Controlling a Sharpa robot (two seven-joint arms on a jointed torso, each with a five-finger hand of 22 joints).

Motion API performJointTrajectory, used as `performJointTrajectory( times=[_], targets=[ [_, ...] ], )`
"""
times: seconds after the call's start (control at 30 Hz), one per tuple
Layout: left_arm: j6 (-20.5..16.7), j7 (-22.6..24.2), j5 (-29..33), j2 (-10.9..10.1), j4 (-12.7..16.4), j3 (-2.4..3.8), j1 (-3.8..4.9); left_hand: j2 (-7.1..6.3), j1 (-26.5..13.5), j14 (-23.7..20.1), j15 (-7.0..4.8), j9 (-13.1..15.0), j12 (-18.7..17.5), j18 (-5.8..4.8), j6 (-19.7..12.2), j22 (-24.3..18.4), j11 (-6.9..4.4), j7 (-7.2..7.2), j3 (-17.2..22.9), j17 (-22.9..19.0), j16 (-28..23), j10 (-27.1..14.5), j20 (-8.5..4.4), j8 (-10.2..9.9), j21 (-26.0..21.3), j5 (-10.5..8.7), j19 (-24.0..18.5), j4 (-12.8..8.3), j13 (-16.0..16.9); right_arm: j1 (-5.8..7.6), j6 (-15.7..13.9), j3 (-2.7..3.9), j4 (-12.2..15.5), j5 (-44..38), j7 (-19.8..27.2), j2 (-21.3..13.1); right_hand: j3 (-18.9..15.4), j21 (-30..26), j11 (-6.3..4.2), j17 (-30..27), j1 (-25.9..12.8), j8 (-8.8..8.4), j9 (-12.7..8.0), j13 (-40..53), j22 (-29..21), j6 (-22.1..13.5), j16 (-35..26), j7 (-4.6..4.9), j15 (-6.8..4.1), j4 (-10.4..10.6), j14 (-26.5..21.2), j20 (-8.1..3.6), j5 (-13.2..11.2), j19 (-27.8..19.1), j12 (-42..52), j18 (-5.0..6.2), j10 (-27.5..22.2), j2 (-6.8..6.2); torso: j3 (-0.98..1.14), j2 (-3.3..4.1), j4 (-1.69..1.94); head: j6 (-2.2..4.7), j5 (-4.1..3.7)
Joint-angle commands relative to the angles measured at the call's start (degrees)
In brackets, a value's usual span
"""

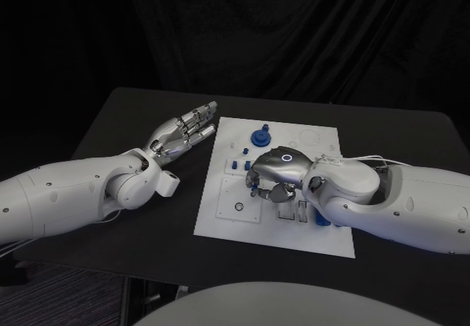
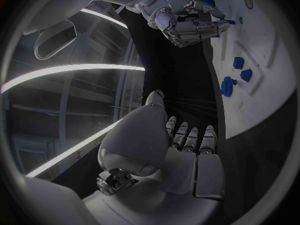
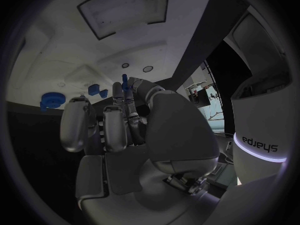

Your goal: Assemble the parts on the task board

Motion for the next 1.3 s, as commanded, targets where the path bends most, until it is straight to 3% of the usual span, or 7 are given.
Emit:
performJointTrajectory(
  times=[0.03, 1.3],
  targets=[
    [0.9, 5.6, -0.1, 0.1, 0.0, 0.05, -0.16, 0.08, 0.6, 0.0, -0.3, 0.0, -0.2, 1.15, -0.2, 0.1, 0.05, 0.38, 0.1, -0.1, -0.4, -0.3, 0.37, -0.3, 0.1, 0.19, 0.0, -0.3, -0.1, -0.35, 0.4, 0.03, -0.2, -1.4, 0.0, 0.2, -0.1, -0.1, -0.19, 0.1, 0.6, 0.01, 0.1, 0.1, 9.8, 0.0, -0.1, -0.32, -0.45, -0.2, 1.1, -0.22, -0.1, 0.0, 0.0, 0.42, 0.4, 0.21, -0.02, 0.04, 0.07, 0.0, -0.01],
    [1.3, 5.5, -0.1, 0.1, -0.3, 0.06, -0.93, 0.32, 0.8, 0.0, -0.11, -0.1, -0.3, 1.19, -0.3, 0.1, 0.11, 0.44, 0.3, -0.1, -0.4, -0.4, 0.49, -0.4, 0.1, 0.28, 0.0, -0.4, -0.1, -2.35, 1.9, 0.03, -1.9, -1.6, 0.3, 1.2, -0.2, -0.4, -0.25, -0.2, 0.8, -0.06, 0.2, 0.2, 9.7, -0.1, -0.3, -0.32, -0.53, -0.5, 1.0, -0.3, 0.3, -0.2, 0.1, 0.49, 0.6, 0.28, -0.03, 0.03, 0.03, 0.0, 0.56]
  ],
)
